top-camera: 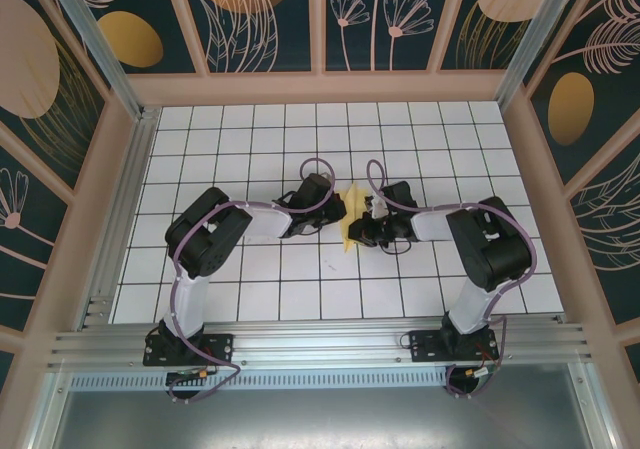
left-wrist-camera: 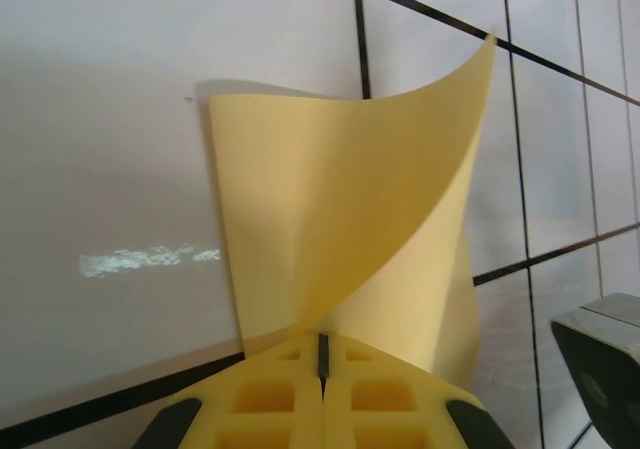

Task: Fold a paper plane with a square sheet of paper (pick it up from the middle)
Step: Fourth fold the wing at the center of the table.

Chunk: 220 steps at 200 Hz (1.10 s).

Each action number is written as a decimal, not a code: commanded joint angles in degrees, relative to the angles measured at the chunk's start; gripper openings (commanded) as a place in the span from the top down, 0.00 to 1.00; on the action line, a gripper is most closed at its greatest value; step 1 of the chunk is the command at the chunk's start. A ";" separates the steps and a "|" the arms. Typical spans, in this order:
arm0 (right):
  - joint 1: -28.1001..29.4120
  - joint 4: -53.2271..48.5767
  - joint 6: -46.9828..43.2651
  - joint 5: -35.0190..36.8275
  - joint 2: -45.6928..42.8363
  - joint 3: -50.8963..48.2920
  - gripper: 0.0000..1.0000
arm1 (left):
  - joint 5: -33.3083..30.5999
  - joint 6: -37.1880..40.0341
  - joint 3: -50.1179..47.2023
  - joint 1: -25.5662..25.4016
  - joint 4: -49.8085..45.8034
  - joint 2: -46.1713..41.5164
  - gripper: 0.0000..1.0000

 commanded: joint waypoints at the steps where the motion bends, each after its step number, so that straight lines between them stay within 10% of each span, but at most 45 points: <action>1: 0.86 -9.22 -2.10 7.12 5.23 -2.20 0.89 | 5.21 -0.75 -0.25 -0.10 4.31 -3.04 0.98; 150: -5.90 2.97 6.11 2.07 -6.79 -1.63 0.92 | 0.31 1.01 2.54 -0.10 -8.04 3.01 1.00; 220: -6.11 1.86 6.65 3.56 1.91 8.26 0.95 | 0.63 1.84 2.57 -0.05 -9.35 3.58 1.00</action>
